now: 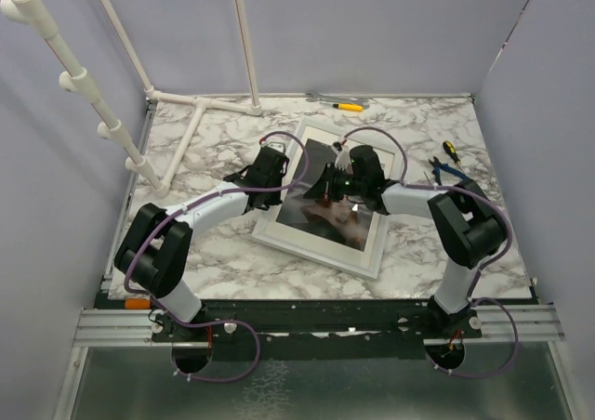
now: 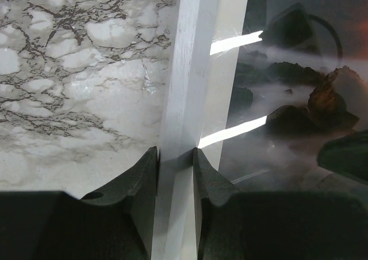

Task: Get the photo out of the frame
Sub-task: Adjust the photo frame at the center of the board.

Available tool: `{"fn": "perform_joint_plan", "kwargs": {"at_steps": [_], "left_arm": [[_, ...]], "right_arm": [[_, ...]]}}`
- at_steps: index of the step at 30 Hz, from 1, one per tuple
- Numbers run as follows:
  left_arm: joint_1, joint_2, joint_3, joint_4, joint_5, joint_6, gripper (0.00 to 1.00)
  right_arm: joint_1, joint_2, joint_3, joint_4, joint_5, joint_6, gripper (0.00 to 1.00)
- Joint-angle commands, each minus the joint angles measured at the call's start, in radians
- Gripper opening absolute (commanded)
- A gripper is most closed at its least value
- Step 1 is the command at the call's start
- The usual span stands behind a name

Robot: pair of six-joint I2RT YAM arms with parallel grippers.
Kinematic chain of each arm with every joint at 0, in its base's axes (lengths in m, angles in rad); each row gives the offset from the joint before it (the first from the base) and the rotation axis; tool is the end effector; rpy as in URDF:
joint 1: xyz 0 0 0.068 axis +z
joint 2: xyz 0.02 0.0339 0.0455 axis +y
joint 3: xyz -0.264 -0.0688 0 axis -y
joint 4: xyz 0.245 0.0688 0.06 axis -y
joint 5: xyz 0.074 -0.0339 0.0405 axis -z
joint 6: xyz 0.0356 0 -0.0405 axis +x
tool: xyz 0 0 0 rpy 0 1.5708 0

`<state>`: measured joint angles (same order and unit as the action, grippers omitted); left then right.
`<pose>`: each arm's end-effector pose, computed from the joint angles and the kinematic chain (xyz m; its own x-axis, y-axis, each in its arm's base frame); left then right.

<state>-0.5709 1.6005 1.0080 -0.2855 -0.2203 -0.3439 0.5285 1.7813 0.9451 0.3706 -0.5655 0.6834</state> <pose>0.2853 -0.1740 0.2067 -0.7477 0.0892 -0.6580 0.1676 0.9842 -0.0570 0.3159 0.2065 0.1834 -0.8305 0.1324 -0.5410 -0.4059 0.5211 0.7508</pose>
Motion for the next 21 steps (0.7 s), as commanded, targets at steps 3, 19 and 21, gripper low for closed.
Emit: {"fn": "perform_joint_plan", "kwargs": {"at_steps": [3, 19, 21], "left_arm": [[0.001, -0.071, 0.050, 0.032, -0.058, -0.012, 0.00], [0.000, -0.014, 0.028, 0.030, -0.053, -0.021, 0.29], [0.001, -0.002, 0.018, 0.031, -0.052, -0.027, 0.43]], "right_arm": [[-0.001, 0.173, -0.028, -0.054, 0.058, -0.017, 0.01], [-0.001, -0.098, -0.069, -0.167, 0.083, -0.106, 0.01], [-0.003, -0.150, -0.087, -0.214, 0.137, -0.120, 0.05]]}}
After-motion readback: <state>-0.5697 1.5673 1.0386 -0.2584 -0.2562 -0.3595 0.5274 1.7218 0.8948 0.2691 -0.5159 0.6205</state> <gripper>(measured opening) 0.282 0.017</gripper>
